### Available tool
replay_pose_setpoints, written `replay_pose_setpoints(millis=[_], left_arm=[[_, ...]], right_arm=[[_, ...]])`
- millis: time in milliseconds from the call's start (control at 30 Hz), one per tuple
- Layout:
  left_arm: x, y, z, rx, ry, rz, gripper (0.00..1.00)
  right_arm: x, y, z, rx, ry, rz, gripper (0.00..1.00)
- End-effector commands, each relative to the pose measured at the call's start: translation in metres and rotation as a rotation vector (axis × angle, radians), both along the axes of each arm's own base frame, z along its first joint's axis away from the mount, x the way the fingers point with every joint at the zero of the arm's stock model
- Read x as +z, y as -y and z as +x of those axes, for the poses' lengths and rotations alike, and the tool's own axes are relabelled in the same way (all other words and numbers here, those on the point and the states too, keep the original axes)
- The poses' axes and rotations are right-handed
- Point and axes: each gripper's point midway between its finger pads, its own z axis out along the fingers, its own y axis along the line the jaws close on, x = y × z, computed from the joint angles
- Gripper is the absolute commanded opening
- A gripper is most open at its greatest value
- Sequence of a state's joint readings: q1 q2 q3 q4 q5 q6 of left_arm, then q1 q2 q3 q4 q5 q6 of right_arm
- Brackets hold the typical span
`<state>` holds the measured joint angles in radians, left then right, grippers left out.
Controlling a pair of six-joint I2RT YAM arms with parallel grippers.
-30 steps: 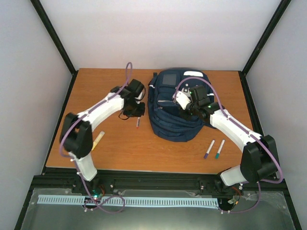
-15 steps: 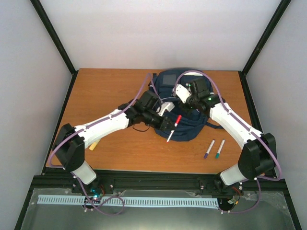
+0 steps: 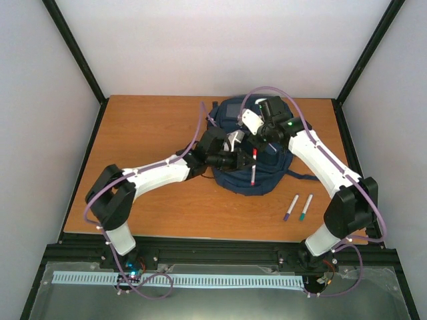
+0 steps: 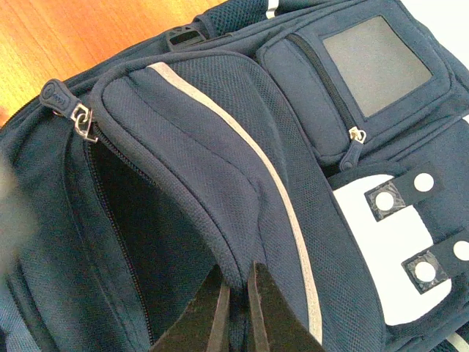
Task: Pack the student bag
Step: Place the stationery in the student bag.
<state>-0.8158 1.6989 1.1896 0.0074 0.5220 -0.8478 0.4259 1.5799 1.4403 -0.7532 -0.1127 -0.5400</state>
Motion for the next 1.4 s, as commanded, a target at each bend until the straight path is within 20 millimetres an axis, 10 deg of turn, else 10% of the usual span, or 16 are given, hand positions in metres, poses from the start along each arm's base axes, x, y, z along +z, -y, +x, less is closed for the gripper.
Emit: replay_pose_setpoints(millis=[0,467,1033,1367], left_arm=[[0.014,0.022,0.037,0.142,-0.043,-0.088,0.01],[-0.018,0.002,0.095,0.578,-0.282,-0.101,0.01],[-0.036,-0.045,0.092,0.842,-0.377,-0.105,0.01],[-0.022,-0.031,0.135,0.945,-0.417,-0.218,0.04]], right_arm=[[0.034,-0.002,0.017,-0.036,0.082,0.054,0.03],[0.038,-0.007,0.016,-0.043,0.064,0.091,0.03],[0.041,-0.013,0.019,-0.045,0.045,0.12,0.03],[0.046,-0.016,0.013,-0.024,0.045,0.132,0.03]])
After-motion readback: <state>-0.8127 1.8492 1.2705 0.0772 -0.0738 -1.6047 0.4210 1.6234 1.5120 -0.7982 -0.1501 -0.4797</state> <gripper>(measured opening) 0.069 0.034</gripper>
